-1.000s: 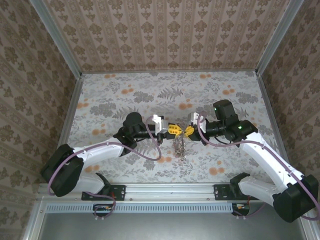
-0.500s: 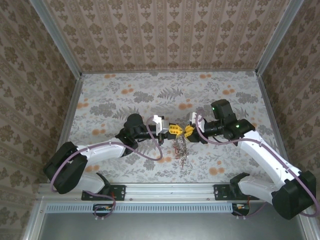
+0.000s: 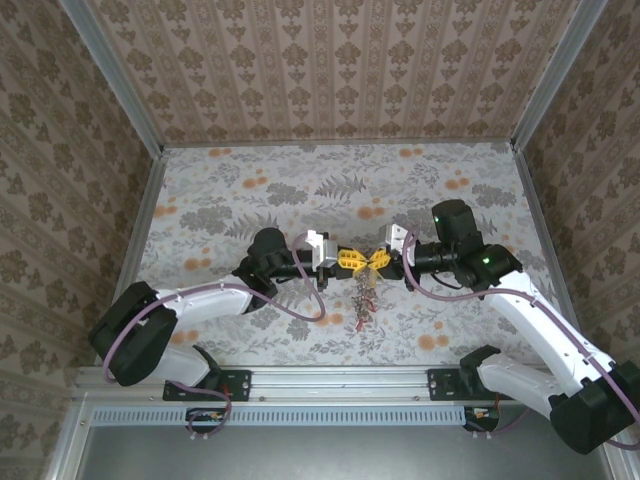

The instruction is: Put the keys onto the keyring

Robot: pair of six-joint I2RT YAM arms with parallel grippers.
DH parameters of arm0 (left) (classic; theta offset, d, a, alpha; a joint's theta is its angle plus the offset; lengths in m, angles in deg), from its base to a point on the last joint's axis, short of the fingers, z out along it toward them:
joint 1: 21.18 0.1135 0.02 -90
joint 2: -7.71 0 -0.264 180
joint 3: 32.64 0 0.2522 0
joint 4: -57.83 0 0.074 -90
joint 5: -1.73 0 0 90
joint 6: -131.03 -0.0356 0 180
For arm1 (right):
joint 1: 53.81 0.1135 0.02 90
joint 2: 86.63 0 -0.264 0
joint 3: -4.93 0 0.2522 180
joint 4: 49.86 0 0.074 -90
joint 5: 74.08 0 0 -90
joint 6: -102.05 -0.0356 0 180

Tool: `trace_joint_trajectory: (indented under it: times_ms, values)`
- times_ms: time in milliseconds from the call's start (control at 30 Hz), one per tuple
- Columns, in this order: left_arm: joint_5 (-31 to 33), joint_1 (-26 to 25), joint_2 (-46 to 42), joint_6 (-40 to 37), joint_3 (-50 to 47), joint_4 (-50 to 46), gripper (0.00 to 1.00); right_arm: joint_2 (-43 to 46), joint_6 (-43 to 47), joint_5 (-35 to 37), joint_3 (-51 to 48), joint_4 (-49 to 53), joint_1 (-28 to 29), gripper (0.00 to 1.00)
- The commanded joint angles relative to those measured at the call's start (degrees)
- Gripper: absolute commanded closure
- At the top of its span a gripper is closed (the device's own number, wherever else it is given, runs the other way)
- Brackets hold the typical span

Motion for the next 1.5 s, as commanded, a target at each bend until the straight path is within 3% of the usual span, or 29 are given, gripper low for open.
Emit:
trace_joint_trajectory:
  times_ms: [0, 100, 200, 300, 433, 633, 833, 933, 1000, 1067, 1133, 1267, 1467]
  values:
    - [-0.4, -0.4, 0.0, 1.1, 2.2, 3.5, 1.00, -0.4, 1.1, -2.6, 1.2, 1.0, 0.6, 1.00]
    - [1.2, -0.2, -0.7, 0.5, 1.8, 0.7, 1.00, -0.4, 1.8, -0.7, 2.1, 2.7, 0.6, 1.00]
    - [3.2, -0.2, -2.6, -3.8, 3.4, -11.9, 0.84, -1.3, 2.6, 3.0, 4.2, 6.7, 1.4, 1.00]
    - [6.3, -0.4, -4.4, -6.9, 5.7, -23.9, 0.79, -3.5, 5.0, 8.8, 7.7, 12.2, 3.9, 1.00]
    - [6.3, -0.3, -5.5, -8.8, 7.2, -29.7, 0.78, -6.2, 7.1, 15.6, 11.2, 16.3, 6.9, 1.00]
    - [4.0, -0.4, -4.7, -11.0, 10.3, -36.8, 0.81, -7.2, 6.8, 16.2, 12.6, 15.6, 7.8, 1.00]
    - [2.4, -0.4, -3.9, -11.2, 12.4, -38.0, 0.90, -8.6, 6.8, 15.2, 14.1, 16.6, 8.5, 1.00]
    - [0.9, -0.4, -3.5, -11.0, 13.2, -37.8, 1.00, -8.8, 5.6, 13.9, 14.0, 16.3, 8.5, 1.00]
    - [-0.4, -0.4, -3.6, -10.2, 12.6, -35.2, 1.00, -7.3, 3.9, 13.4, 12.2, 12.9, 8.2, 0.98]
    - [-1.3, -0.4, -4.0, -7.7, 11.0, -30.0, 1.00, -4.5, 1.4, 10.8, 9.2, 8.4, 6.6, 0.82]
    - [-1.9, -0.3, -4.3, -5.8, 9.5, -25.3, 1.00, -2.0, -1.0, 6.4, 6.3, 4.4, 4.1, 0.74]
    - [-2.7, -0.3, -5.0, -4.0, 7.8, -19.7, 1.00, 1.7, -4.9, 0.3, 1.7, -0.9, 0.6, 0.74]
    - [-3.2, -0.2, -4.8, -1.5, 4.9, -10.4, 1.00, 3.7, -6.6, -1.2, -0.8, -2.8, -0.3, 0.73]
